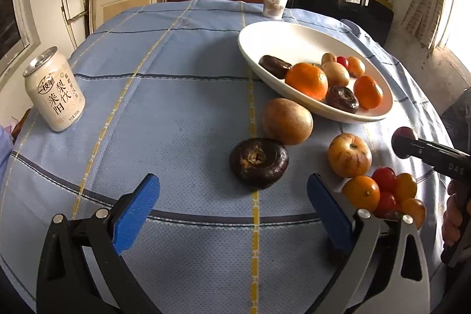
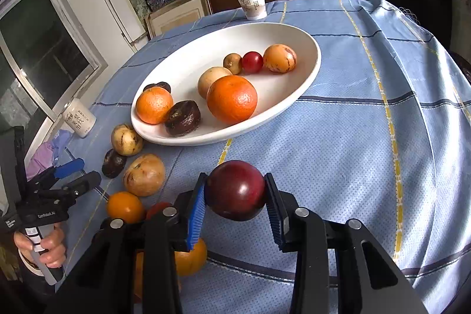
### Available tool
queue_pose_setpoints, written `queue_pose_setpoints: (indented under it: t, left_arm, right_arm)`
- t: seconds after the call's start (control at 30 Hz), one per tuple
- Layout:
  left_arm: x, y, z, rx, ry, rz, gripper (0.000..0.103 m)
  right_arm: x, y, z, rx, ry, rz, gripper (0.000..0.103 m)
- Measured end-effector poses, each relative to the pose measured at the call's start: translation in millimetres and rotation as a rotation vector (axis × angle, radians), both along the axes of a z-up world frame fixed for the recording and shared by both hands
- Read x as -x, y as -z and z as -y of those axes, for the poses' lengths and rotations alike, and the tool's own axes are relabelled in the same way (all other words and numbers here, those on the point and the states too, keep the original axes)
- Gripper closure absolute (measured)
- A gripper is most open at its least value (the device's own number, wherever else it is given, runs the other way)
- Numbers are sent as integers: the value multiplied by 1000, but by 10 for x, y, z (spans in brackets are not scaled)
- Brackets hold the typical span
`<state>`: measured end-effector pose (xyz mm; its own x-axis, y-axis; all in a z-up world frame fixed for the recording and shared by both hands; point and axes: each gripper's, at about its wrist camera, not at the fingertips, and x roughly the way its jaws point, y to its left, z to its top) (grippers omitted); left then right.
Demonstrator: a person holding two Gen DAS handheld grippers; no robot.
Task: Organize fruits
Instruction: 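Close the right tool on the dark red plum, then close the left tool on a dark brown fruit while the right tool holds the plum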
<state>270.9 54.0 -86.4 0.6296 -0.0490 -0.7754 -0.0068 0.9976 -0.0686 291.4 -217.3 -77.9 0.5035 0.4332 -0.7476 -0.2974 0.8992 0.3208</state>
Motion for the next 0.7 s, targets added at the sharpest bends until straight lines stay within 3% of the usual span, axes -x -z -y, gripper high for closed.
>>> queue_pose_setpoints:
  t: [0.7]
  left_arm:
    - [-365,180,100,16,39,-61,5]
  right_arm:
    - [67,-36,-30,-3,-24,-2,64]
